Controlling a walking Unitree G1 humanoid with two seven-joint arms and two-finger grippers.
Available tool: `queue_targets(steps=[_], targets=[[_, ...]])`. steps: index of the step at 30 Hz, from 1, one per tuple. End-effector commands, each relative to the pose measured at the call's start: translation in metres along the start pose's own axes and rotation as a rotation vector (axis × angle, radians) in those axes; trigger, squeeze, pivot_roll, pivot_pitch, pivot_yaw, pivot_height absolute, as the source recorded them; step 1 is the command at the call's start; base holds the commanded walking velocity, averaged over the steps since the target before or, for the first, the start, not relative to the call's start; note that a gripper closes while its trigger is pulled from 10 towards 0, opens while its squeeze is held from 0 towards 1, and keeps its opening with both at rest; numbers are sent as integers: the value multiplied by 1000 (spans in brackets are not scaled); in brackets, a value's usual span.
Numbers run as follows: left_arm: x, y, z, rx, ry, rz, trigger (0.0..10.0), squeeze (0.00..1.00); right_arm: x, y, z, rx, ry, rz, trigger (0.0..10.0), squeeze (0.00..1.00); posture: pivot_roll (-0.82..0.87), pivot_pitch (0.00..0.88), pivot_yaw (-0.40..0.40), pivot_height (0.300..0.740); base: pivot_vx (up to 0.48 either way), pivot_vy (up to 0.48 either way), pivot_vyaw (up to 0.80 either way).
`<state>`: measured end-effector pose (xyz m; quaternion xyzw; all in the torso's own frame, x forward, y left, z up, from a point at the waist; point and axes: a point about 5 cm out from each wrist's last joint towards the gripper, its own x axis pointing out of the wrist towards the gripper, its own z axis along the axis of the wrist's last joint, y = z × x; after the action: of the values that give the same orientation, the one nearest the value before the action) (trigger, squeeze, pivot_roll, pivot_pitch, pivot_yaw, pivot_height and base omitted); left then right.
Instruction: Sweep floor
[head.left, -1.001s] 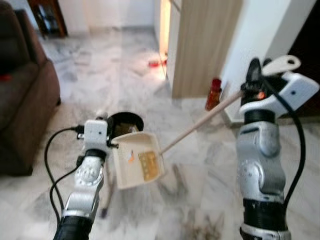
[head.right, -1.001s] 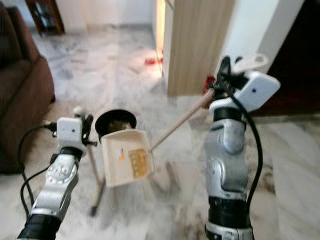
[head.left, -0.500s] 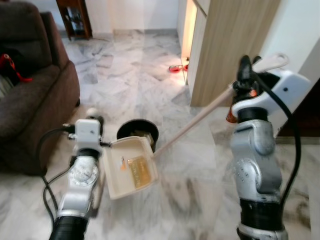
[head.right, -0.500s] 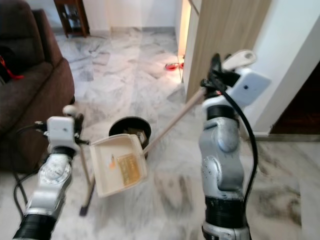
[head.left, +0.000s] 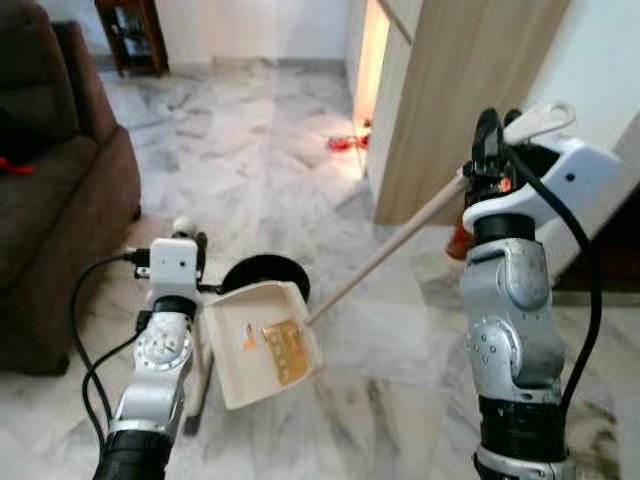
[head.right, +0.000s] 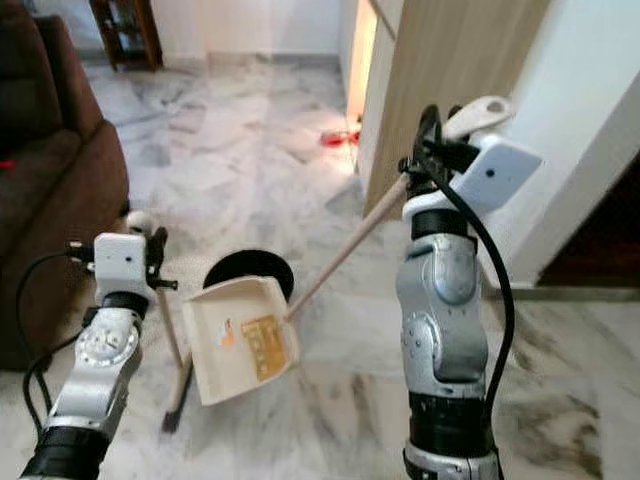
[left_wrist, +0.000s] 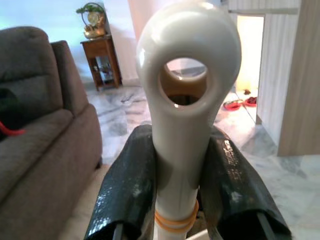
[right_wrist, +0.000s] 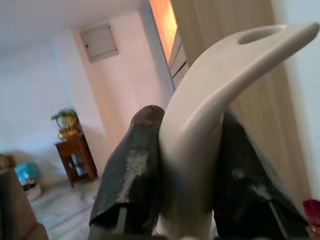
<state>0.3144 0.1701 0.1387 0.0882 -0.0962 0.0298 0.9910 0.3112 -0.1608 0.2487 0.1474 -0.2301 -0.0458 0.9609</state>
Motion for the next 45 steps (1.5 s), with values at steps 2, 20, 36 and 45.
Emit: queue_targets(steps=[2,20,36,45], targets=[[1,13,10,44,-53,19,10000,0,3,13,17,21,-82,41,10000,0,-5,0,-27,740,394,0,0],[1,13,10,44,-53,19,10000,0,3,13,17,21,-82,41,10000,0,-5,0,-27,740,375,0,0],[-70,73,15,189,-32,250,10000,0,6,12,19,33,-87,41,10000,0,27,0,-32,740,281,0,0],[-68,68,17,180,-48,242,10000,0,6,12,19,33,-84,39,10000,0,26,0,-31,740,0,0,0]])
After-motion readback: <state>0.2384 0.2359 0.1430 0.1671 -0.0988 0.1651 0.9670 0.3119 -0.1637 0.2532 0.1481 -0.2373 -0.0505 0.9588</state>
